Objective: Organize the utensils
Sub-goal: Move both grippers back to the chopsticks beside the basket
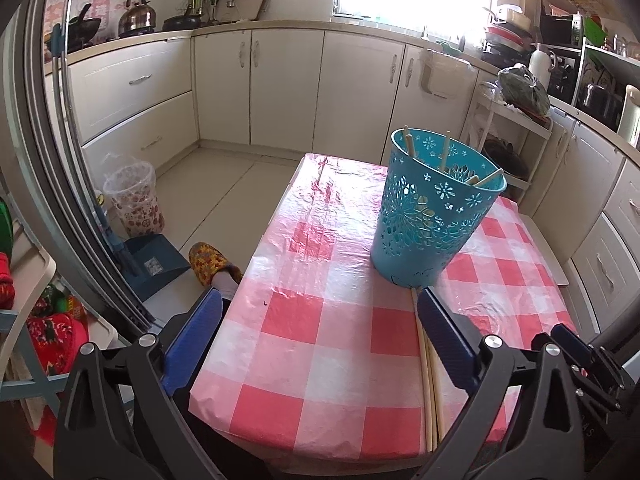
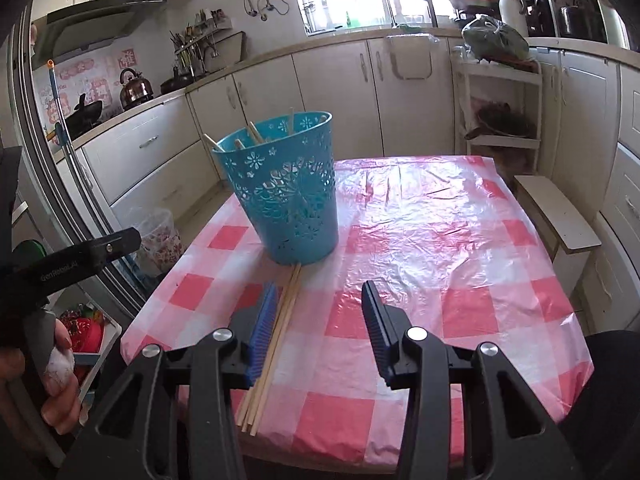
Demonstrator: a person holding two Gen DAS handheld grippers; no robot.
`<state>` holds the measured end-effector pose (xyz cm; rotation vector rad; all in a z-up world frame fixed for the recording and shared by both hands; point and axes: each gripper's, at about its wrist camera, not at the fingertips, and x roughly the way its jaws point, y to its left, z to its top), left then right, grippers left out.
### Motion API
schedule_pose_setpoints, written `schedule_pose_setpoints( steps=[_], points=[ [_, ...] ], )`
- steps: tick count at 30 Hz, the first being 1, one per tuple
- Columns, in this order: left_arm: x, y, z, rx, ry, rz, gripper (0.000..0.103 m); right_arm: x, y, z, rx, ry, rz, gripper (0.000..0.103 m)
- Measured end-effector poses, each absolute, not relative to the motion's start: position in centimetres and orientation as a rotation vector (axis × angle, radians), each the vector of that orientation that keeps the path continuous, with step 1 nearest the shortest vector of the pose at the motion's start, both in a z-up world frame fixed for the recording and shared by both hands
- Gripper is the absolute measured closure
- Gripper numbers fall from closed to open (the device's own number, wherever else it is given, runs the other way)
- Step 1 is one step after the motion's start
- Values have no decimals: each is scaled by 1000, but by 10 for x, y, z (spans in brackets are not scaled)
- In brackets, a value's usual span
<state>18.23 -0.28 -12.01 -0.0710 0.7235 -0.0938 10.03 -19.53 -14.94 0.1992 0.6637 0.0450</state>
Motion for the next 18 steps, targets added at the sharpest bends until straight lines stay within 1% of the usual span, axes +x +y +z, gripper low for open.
schedule_pose_setpoints(
  steps=[7,10,13,18],
  points=[
    [178,2,-129,-71,757,-84,8,134,-174,-184,137,790,72,60],
    [179,5,-135,-72,774,-75,8,155,-170,-200,133,841,69,70],
    [179,9,-139,-71,785,-68,8,171,-164,-212,122,875,63,76],
    [184,13,-149,-82,813,-60,8,186,-157,-224,111,901,63,77]
  ],
)
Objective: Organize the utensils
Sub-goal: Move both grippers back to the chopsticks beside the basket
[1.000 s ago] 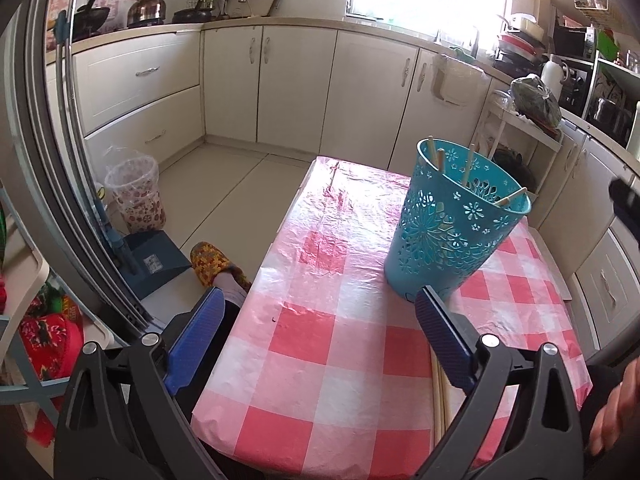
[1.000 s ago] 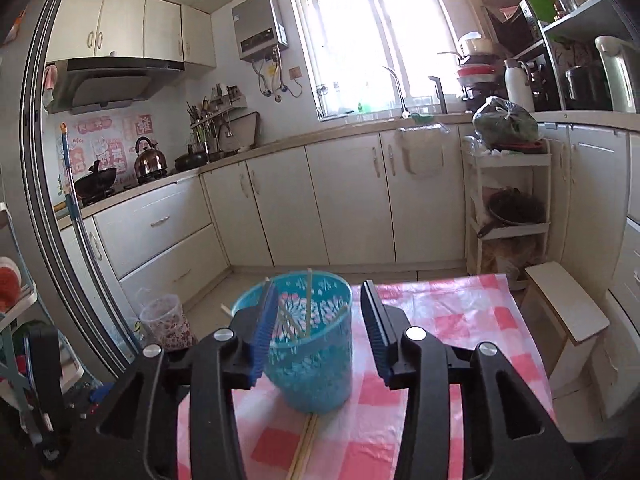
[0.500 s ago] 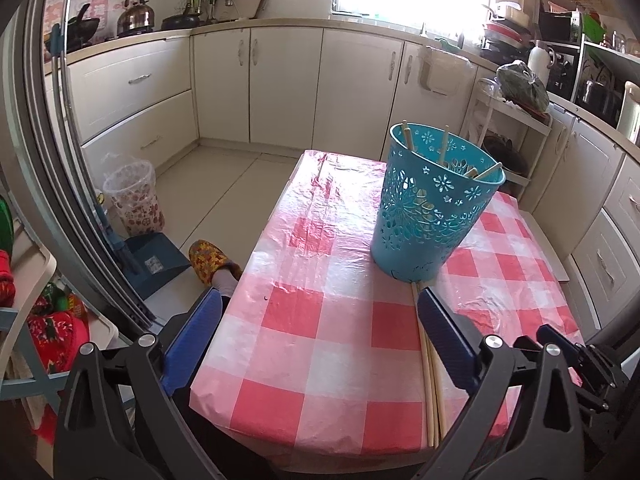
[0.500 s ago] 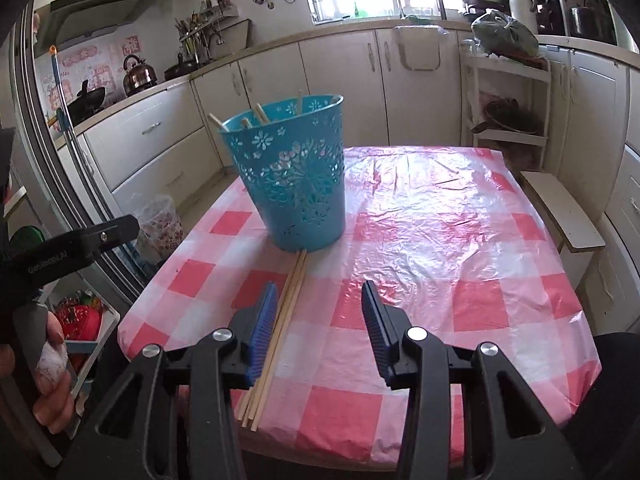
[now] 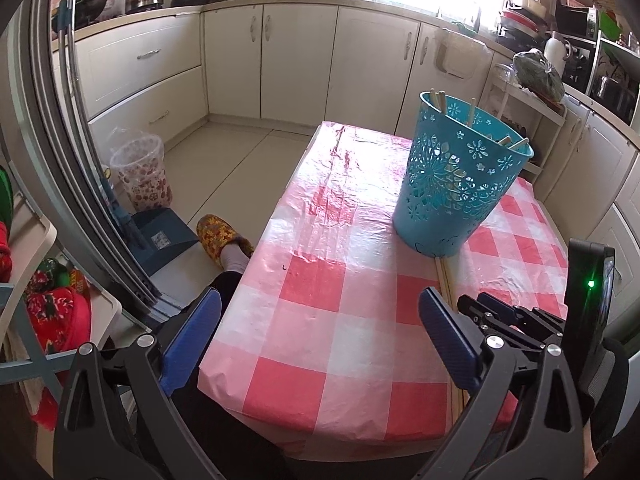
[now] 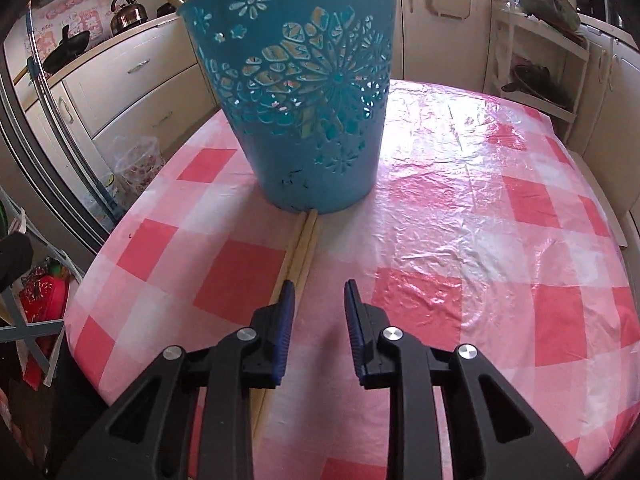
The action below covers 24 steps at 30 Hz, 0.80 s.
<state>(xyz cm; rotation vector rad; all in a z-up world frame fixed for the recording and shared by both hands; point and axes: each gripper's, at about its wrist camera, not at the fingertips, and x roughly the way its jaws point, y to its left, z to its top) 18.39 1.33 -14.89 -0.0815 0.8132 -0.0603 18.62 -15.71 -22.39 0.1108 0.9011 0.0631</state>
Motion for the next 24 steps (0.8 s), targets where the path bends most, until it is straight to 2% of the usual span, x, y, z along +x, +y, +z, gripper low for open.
schedule_pose_setpoints(
  steps=[7,9,11,12,24],
  points=[
    [187,13,-155,-84,829,-60,8,190,-151,-228,79,917,70,78],
    [188,13,-156,-84,834,-62,8,189,-153,-227,68,917,66,82],
    [189,12,-158,-81,842,-65,8,188,-157,-226,63,920,65,92],
    [189,11,-159,-79,845,-68,8,186,-160,-226,61,919,65,93],
    [234,-54,-195,18,950,-180,8,169,-200,-226,104,895,55,94]
  ],
)
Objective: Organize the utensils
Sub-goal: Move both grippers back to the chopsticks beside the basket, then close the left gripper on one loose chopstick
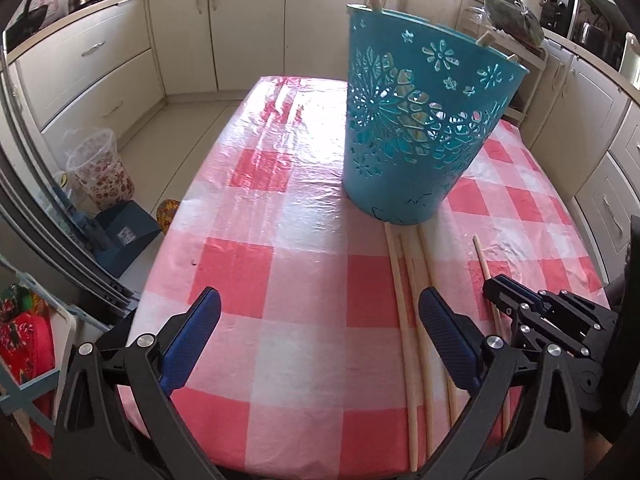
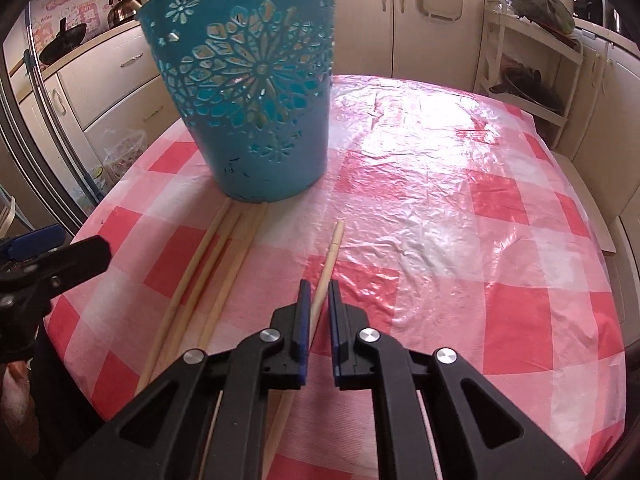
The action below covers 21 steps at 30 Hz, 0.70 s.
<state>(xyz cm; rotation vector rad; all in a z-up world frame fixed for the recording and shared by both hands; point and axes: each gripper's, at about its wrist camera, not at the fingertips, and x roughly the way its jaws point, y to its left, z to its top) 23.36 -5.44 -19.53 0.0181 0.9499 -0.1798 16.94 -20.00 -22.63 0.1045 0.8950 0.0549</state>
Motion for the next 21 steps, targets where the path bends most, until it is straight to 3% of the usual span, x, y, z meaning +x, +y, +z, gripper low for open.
schedule_pose_setpoints(
  steps=[13,21],
  points=[
    [272,-90,-228,119,999,-137,9,173,-209,-226,171,882,112,89],
    [280,-92,-234,137,978,-138,23,175,-206,-226,176,876,132,78]
  ],
)
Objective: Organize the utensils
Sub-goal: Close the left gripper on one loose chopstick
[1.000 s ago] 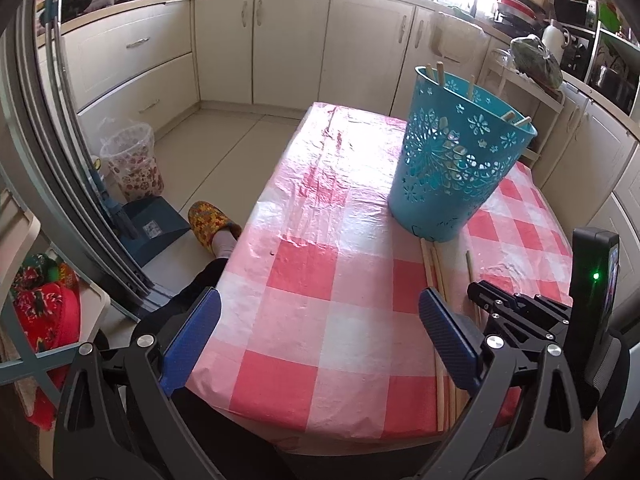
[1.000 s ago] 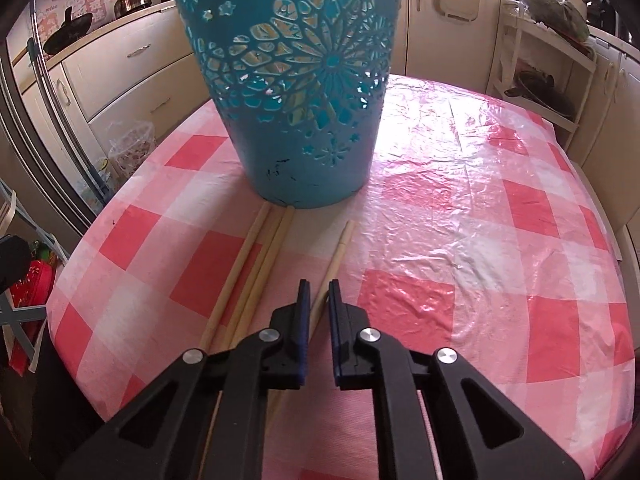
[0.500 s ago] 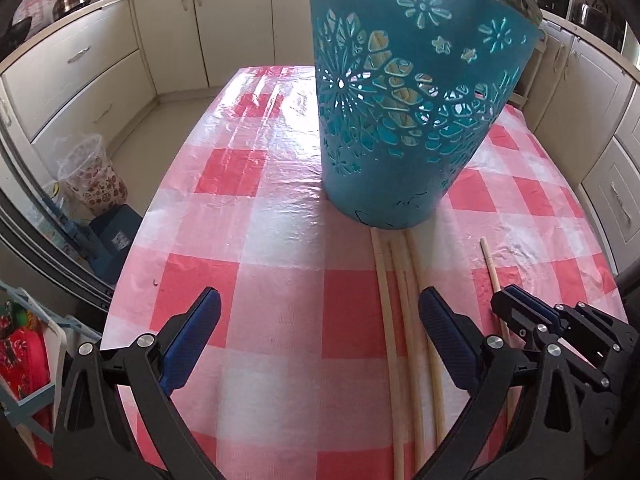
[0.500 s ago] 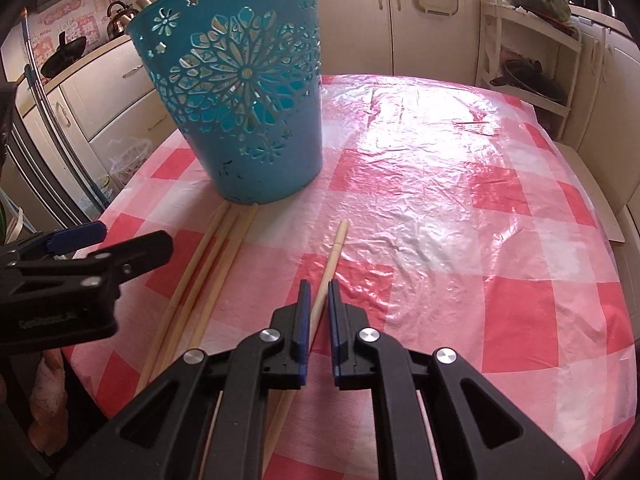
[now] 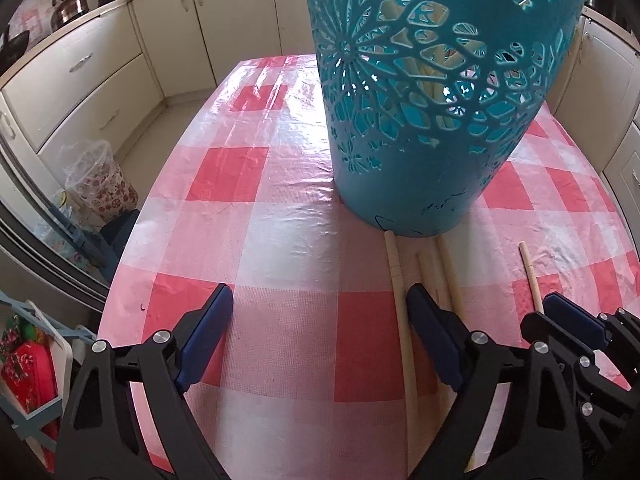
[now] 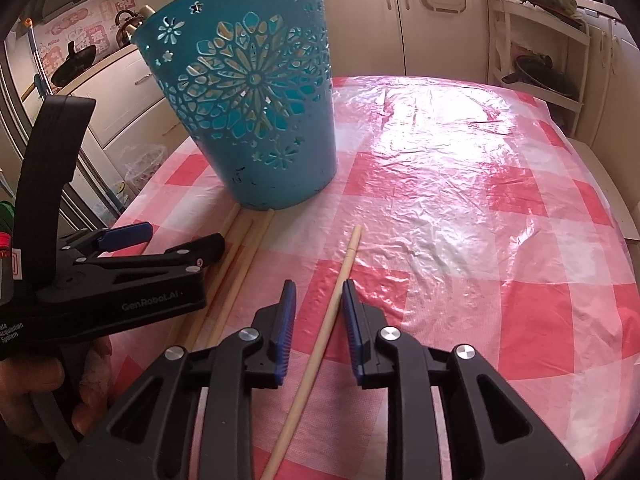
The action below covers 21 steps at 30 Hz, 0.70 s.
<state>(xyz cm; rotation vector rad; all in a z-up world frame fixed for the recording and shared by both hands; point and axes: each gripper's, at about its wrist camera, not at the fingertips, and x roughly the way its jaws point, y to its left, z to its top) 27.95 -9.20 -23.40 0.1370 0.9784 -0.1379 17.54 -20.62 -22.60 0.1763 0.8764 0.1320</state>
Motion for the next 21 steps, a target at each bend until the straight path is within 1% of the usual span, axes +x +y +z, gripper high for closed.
schedule_pose_setpoints(
  steps=[1,3,5,6,7,8,9,10,11,21],
  points=[
    [280,-93,-233,138,971,-147,25,176,-207,-226,183,877,132,78],
    [281,-95,-233,135,957,-171,36,178,-209,-226,199,880,131,78],
    [281,-97,-232,140,939,-205,55,179,-209,-226,198,881,127,78],
    [279,-100,-232,144,934,-222,62,179,-208,-225,187,882,126,79],
    [277,-103,-231,151,927,-243,73,179,-207,-225,168,883,122,79],
    [274,-105,-231,156,923,-259,83,179,-204,-225,148,883,117,82],
    [271,-106,-231,159,919,-267,91,179,-204,-225,142,888,125,85],
    [268,-106,-231,153,920,-278,94,180,-203,-226,150,896,138,93],
    [265,-103,-231,139,921,-286,96,180,-203,-225,153,897,141,93],
    [273,-88,-232,48,983,-299,96,188,-207,-223,168,902,118,91]
  ],
)
